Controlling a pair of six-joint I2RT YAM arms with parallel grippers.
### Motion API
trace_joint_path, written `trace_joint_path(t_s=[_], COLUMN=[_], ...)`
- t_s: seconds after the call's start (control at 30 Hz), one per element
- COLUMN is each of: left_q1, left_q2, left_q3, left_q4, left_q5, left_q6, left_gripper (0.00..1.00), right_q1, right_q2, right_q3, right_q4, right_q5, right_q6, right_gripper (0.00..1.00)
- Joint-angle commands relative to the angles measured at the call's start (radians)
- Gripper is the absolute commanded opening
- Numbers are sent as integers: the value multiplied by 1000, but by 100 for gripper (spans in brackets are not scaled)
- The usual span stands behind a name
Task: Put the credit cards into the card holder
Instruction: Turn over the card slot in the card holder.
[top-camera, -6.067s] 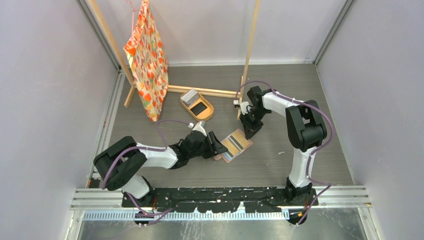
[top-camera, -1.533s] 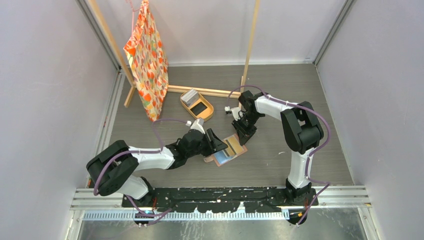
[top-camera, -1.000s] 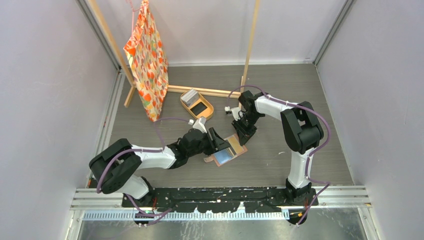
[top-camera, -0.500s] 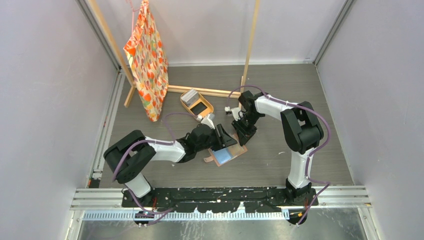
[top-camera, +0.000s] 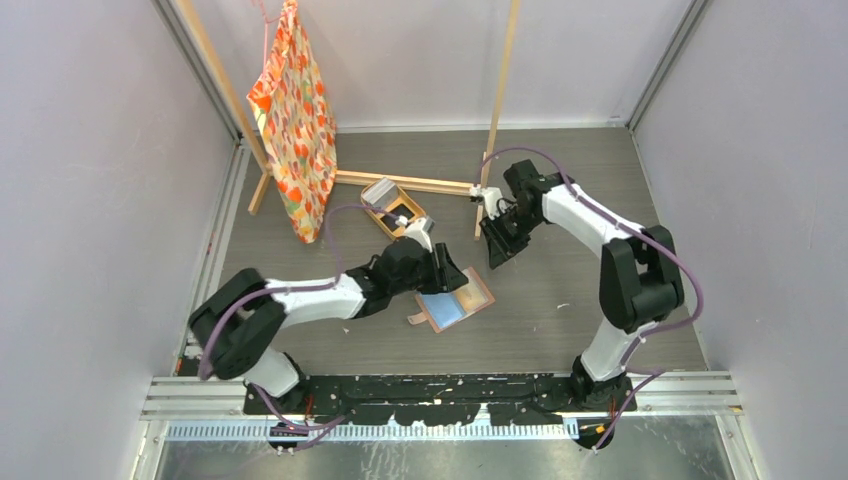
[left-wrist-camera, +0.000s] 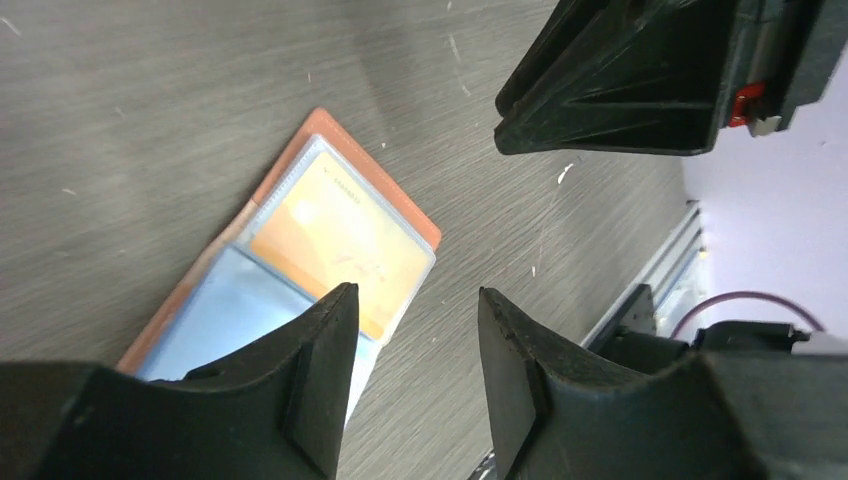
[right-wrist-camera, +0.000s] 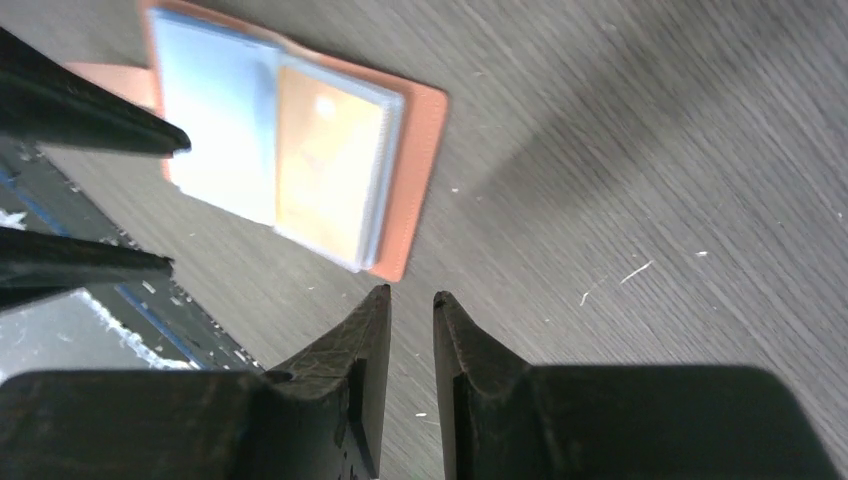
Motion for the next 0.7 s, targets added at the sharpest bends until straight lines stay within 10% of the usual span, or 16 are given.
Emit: trace_joint_path(t_s=[0.0,0.27,0.5,0.67], left_q1=[8,89,330,362], left_q2=[-227,-507,-399,-134], left_q3=[55,-22,205,562], left_q4=[-205,-267,-459,-743], left_q5=[-124,-212,16,-116], left_q6=[292,577,768,1046], left_gripper=[50,99,100,100], right_q1=[-2,0,0,-10], right_q2=[-158,-334,-310,-329], right_q3=[-42,-233,-218,-200], right_q4=[45,51,1,-23], right_q5=[-177,-487,-409,-367], right_q6=[-85,-549,-652,-659], right_gripper=[28,29,29,29])
